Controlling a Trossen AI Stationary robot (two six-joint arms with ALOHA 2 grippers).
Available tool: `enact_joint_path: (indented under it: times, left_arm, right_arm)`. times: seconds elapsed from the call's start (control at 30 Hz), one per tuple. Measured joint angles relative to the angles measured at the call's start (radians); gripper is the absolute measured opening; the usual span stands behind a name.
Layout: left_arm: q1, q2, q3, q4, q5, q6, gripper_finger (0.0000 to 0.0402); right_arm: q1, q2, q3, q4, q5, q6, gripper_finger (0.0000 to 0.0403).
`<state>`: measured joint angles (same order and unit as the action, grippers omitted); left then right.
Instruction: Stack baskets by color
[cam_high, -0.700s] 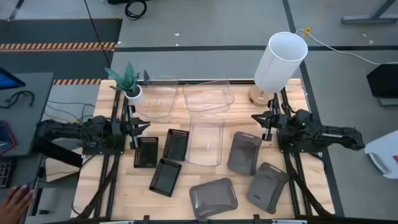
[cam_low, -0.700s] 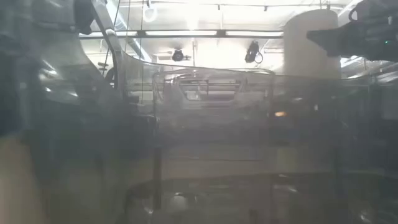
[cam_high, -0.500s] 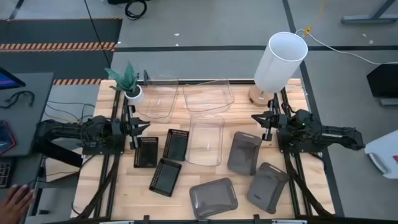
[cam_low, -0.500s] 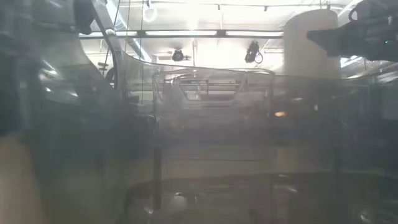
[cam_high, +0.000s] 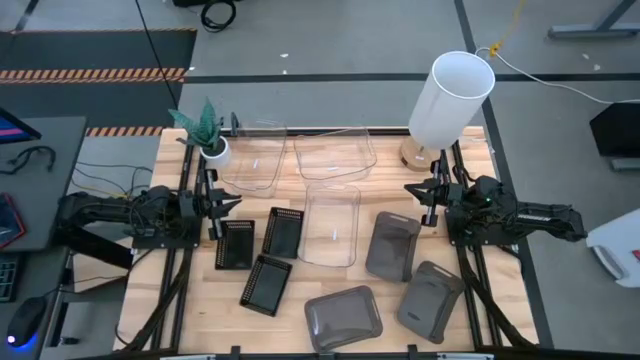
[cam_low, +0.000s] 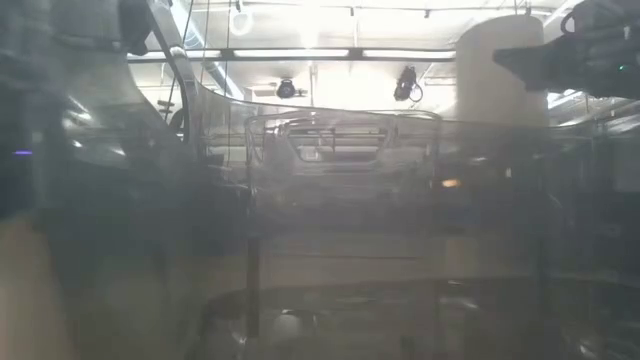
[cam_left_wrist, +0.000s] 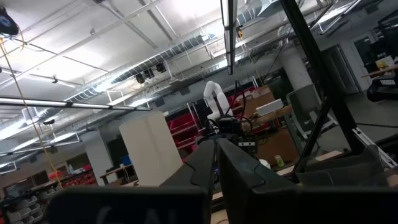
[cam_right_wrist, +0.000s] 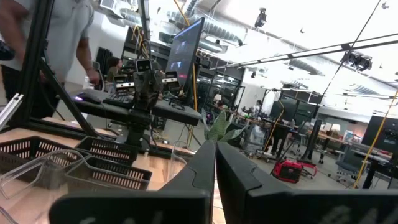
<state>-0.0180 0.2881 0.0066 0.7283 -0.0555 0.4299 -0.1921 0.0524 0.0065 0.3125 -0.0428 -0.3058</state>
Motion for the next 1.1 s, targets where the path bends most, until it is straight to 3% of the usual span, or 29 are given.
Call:
enact_joint_path:
  times: [1.1]
  left_arm:
    - [0.0, 0.0, 0.0, 0.0, 0.0, 0.0, 0.0026]
  right_arm:
    - [0.0, 0.0, 0.0, 0.0, 0.0, 0.0, 0.0022]
